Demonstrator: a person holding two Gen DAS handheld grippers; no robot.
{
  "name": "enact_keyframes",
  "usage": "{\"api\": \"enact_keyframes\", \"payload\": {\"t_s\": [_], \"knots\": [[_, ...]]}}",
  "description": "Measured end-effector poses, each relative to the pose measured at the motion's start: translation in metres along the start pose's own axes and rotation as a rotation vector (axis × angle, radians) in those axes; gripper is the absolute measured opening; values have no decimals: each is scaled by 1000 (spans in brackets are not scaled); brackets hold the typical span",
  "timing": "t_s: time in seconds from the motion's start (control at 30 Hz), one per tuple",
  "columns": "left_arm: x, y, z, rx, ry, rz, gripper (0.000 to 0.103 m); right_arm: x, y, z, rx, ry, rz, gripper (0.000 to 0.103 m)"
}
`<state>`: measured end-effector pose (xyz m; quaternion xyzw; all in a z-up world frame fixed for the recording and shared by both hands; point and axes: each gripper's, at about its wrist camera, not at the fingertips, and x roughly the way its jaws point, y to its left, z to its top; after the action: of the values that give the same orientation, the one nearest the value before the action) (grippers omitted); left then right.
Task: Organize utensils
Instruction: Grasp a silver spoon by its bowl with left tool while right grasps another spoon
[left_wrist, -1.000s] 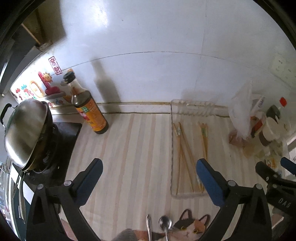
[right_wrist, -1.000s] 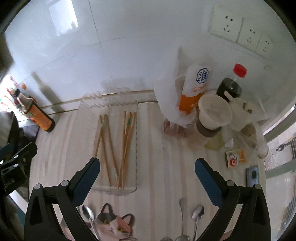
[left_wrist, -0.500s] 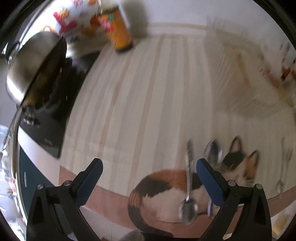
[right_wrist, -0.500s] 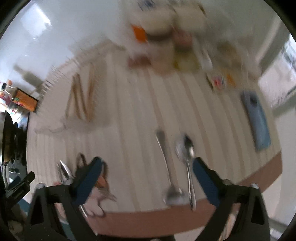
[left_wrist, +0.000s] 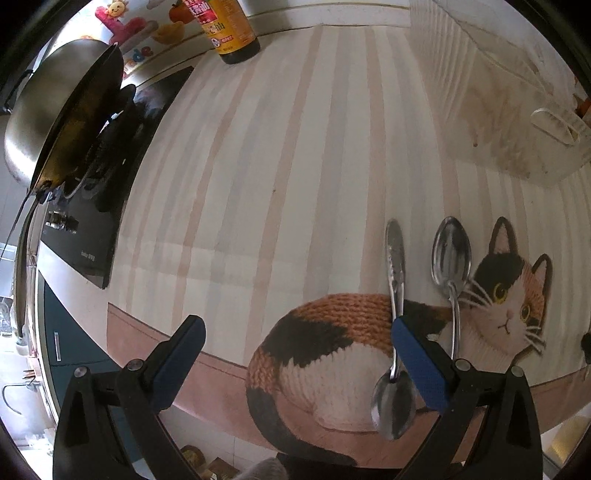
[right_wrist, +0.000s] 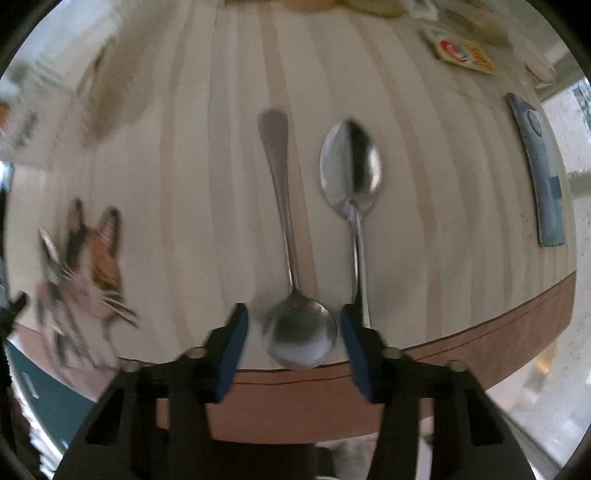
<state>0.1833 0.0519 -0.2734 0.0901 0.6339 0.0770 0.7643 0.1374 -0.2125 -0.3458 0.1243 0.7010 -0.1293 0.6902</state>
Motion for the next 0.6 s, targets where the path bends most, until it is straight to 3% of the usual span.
{"api": "enact_keyframes", "payload": {"t_s": [0.2, 0.23, 0.27, 0.3, 0.53, 0.6], "knots": [[3, 1, -17, 2, 55, -34, 103, -2, 14, -18, -7, -39, 2, 40], [4, -1, -22, 8, 72, -43, 102, -4, 18, -22, -17, -47, 4, 33], [6, -2, -26, 16, 93, -66, 102, -6, 20, -26, -22, -61, 17, 8], [8, -4, -29, 21, 112, -86, 102, -5, 25, -30, -25, -36, 42, 3], [23, -29, -40, 54, 209, -213, 102, -6, 39, -41, -41, -28, 48, 4], [30, -36, -42, 57, 235, -231, 94, -6, 38, -42, -33, -20, 61, 4]]}}
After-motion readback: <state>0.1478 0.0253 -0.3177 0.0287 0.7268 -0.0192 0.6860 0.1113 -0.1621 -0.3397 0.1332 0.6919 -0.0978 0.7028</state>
